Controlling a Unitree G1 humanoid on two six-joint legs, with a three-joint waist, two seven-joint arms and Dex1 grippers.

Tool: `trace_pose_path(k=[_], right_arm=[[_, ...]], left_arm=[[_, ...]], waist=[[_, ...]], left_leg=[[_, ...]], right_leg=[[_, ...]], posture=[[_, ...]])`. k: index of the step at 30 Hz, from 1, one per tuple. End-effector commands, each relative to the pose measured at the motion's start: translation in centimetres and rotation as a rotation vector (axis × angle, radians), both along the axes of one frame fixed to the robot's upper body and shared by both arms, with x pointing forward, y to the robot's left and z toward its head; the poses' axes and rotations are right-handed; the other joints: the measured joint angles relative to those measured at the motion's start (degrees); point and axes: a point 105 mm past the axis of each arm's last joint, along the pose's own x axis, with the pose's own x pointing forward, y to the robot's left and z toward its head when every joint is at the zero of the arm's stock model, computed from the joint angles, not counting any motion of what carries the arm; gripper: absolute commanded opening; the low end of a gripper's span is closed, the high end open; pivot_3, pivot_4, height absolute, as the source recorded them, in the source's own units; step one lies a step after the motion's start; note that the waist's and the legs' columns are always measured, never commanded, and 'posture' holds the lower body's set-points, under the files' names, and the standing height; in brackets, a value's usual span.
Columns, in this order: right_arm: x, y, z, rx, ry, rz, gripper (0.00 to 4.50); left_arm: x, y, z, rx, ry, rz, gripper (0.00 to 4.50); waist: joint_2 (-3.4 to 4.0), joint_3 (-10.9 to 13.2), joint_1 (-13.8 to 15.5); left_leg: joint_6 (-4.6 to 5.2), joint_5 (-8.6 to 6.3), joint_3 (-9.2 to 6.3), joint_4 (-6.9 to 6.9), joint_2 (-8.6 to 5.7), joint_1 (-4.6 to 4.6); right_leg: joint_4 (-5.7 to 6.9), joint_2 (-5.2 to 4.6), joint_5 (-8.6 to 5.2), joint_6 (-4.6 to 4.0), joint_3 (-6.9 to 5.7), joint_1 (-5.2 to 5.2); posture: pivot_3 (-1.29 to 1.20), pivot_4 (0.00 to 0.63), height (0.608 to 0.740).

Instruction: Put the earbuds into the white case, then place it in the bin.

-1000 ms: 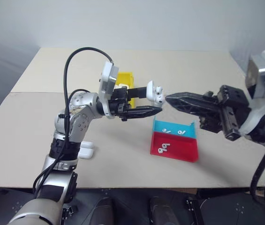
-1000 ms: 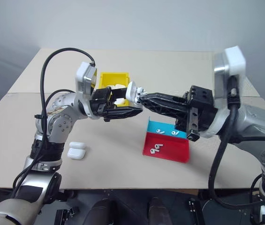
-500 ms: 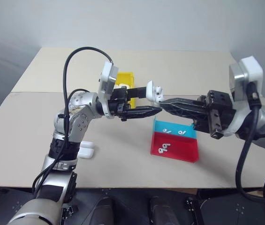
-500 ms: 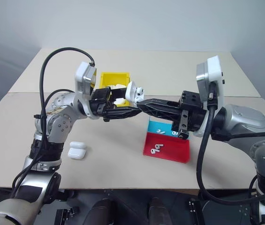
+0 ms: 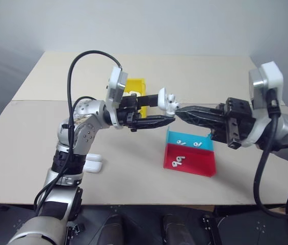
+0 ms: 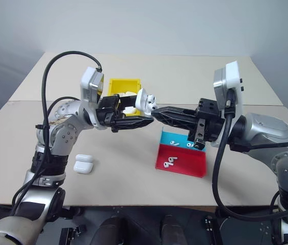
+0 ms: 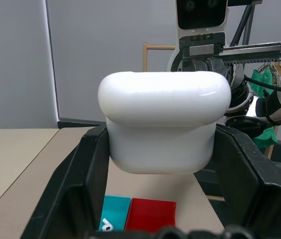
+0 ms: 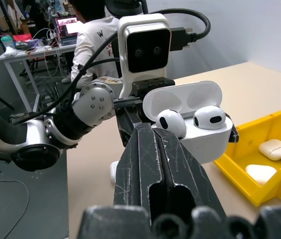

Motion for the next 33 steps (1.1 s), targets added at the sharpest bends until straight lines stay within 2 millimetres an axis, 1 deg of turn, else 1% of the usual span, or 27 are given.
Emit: trace_pose_path(k=[1,17,33], right_arm=[[-0.50,-0.16,0.90,0.023,-0.049,0.003,0.02],[-1.02,-0.15,0.78,0.016,-0.056,0.029,0.02],[-0.57,-0.85,0.92,0.018,-0.060,0.006,0.02]], left_arm=[[-0.86,-0.10,1.33,-0.016,-0.066,-0.024,2.78],[-0.82,-0.12,1.54,-0.027,-0.068,-0.027,2.78],[-1.03,0.00,1.36,-0.020,-0.065,-0.036,2.78]], waist=[[0.00,0.00,0.00],[0.00,0.00,0.01],[0.00,0.00,0.00]], left_leg=[[0.00,0.00,0.00,0.00,0.00,0.00],[0.00,0.00,0.00,0.00,0.00,0.00],[0.00,0.00,0.00,0.00,0.00,0.00]], right_leg=[[0.00,0.00,0.00,0.00,0.00,0.00],[0.00,0.00,0.00,0.00,0.00,0.00],[0.00,0.00,0.00,0.00,0.00,0.00]], posture=[[0.00,0.150,0.740],[0.00,0.150,0.740],[0.00,0.150,0.740]])
